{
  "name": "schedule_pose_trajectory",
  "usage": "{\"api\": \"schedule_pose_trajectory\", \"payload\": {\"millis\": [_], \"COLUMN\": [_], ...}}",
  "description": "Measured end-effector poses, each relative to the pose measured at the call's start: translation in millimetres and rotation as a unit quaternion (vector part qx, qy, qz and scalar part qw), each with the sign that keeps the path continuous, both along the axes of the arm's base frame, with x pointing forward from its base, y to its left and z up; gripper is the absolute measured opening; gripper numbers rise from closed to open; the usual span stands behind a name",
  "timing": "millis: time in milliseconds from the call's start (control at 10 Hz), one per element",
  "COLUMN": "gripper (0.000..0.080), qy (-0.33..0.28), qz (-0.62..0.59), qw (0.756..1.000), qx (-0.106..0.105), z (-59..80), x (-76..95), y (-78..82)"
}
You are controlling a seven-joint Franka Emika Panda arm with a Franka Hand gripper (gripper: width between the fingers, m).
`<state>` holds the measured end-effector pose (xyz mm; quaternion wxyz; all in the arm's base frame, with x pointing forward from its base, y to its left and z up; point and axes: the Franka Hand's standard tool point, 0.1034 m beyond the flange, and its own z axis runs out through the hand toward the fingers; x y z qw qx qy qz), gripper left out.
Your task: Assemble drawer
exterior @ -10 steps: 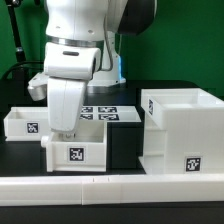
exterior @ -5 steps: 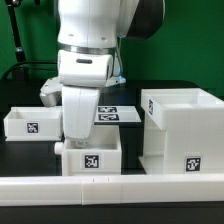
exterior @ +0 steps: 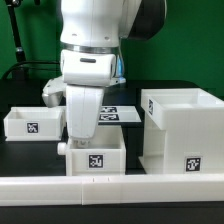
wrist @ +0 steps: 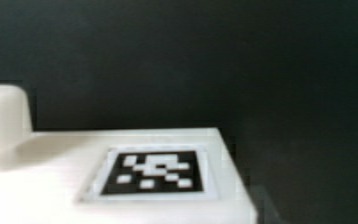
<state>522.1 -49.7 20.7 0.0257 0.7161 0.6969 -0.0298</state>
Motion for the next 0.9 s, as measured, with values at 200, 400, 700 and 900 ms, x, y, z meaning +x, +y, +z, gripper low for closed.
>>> {"api": "schedule_pose_trajectory", "payload": {"millis": [200, 400, 700, 900], "gripper": [0.0042, 0.0042, 0.0042, 0.0042], "qy": [-0.002, -0.001, 0.003, 0.003], "qz": [0.012, 0.019, 0.015, 0.014], "qw": [1.0, 1.0, 1.0, 1.0], "qx": [0.003, 0.003, 0.002, 0.002], "z": [-1.4, -3.9, -6.1, -6.5], "x": [8.9, 14.8, 15.3, 15.0], "y": [12.5, 18.6, 17.0, 16.5]}}
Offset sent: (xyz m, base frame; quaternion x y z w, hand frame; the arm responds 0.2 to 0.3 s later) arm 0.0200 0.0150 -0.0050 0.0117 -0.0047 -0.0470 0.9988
